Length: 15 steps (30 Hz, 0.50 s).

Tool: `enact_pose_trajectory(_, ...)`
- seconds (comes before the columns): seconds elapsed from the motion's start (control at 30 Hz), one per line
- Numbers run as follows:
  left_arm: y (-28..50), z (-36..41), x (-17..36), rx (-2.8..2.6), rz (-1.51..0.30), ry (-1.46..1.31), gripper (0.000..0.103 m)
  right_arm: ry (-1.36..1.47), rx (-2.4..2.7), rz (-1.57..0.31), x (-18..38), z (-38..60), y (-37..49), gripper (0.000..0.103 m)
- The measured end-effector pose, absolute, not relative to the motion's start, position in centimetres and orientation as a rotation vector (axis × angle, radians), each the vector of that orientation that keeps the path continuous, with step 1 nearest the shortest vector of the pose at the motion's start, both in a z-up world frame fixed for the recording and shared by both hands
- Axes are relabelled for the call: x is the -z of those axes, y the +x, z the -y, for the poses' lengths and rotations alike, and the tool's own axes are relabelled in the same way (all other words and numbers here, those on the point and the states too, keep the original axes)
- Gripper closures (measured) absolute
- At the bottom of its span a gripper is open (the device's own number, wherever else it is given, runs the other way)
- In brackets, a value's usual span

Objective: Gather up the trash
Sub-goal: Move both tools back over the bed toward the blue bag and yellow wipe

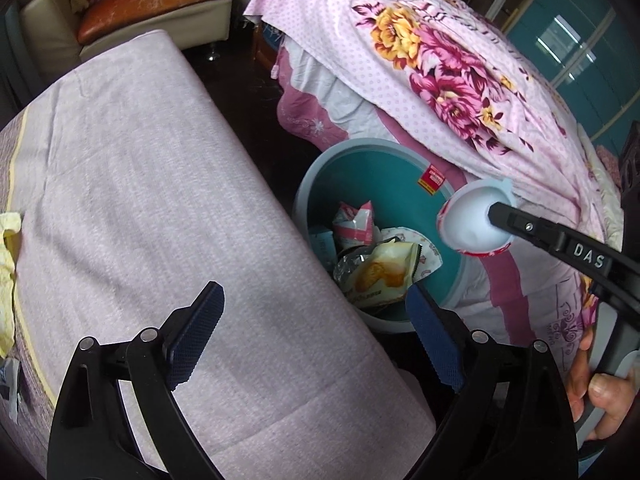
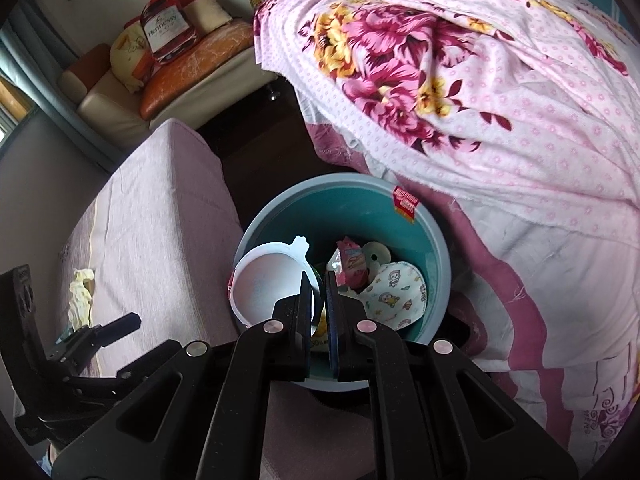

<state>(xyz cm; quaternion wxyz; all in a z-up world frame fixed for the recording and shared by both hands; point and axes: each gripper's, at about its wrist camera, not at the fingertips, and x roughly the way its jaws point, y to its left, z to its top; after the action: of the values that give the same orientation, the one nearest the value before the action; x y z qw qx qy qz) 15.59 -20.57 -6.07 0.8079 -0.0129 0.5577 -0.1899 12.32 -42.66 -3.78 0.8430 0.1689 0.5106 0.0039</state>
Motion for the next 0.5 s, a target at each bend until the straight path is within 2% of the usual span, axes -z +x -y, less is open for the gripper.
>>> enact_pose_trajectory(0.03,15.5,20.3,6.0,0.403,-1.191,-0.031,0.010,0.355,-0.010,-1.082,3.8,42.5,12.3,0.093)
enact_pose_trajectory(0.1,15.2,19.7,5.9,0.398,-1.190,-0.038,0.010,0.348,-0.015,-1.095,4.0,41.8,12.3,0.081)
enact_pose_trajectory(0.13,15.2,19.5,5.8,0.397,-1.190,-0.041,0.010,0.346,-0.014,-1.095,4.0,41.6,12.2,0.059)
enact_pose_trajectory(0.17,15.1,19.2,5.8,0.395,-1.189,-0.046,0.010,0.334,-0.008,-1.090,3.9,41.2,12.2,0.046)
enact_pose_trajectory(0.23,14.9,18.6,5.6,0.389,-1.184,-0.055,0.010,0.323,-0.010,-1.090,3.7,40.6,12.1,0.045)
enact_pose_trajectory(0.4,14.4,17.2,5.3,0.376,-1.177,-0.088,0.010,0.331,-0.016,-1.089,3.5,39.8,12.0,0.029)
enact_pose_trajectory(0.5,14.1,16.3,5.1,0.369,-1.174,-0.105,0.010,0.328,-0.022,-1.095,3.1,39.1,11.9,0.027)
